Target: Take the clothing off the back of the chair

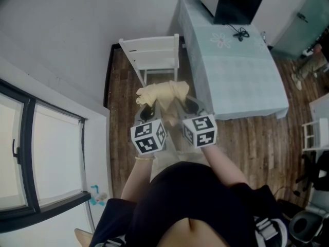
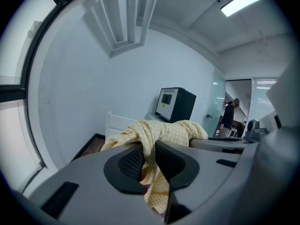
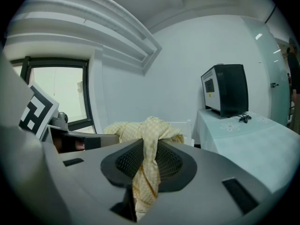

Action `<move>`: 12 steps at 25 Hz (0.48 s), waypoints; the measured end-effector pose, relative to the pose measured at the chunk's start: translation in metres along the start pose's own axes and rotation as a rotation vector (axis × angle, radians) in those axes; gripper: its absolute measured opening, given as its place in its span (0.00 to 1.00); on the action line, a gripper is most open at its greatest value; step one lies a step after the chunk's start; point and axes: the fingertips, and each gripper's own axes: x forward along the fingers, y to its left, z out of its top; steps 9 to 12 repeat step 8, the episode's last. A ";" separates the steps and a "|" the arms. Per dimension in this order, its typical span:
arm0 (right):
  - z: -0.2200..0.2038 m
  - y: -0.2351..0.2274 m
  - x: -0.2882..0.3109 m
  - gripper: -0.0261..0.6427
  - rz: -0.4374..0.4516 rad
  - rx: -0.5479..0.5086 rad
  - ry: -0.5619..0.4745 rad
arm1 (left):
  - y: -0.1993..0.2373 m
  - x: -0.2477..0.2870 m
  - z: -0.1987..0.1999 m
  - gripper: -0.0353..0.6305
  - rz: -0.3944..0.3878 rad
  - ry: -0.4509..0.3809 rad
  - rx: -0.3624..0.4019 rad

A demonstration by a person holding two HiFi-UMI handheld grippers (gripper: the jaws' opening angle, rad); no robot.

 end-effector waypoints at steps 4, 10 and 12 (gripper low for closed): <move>0.003 -0.001 0.003 0.16 0.000 -0.002 -0.007 | 0.000 0.003 0.002 0.15 -0.003 -0.005 0.001; 0.003 -0.003 0.006 0.16 -0.001 -0.006 -0.003 | 0.002 0.006 0.005 0.15 0.000 -0.007 -0.002; 0.003 -0.003 0.006 0.16 -0.001 -0.006 -0.003 | 0.002 0.006 0.005 0.15 0.000 -0.007 -0.002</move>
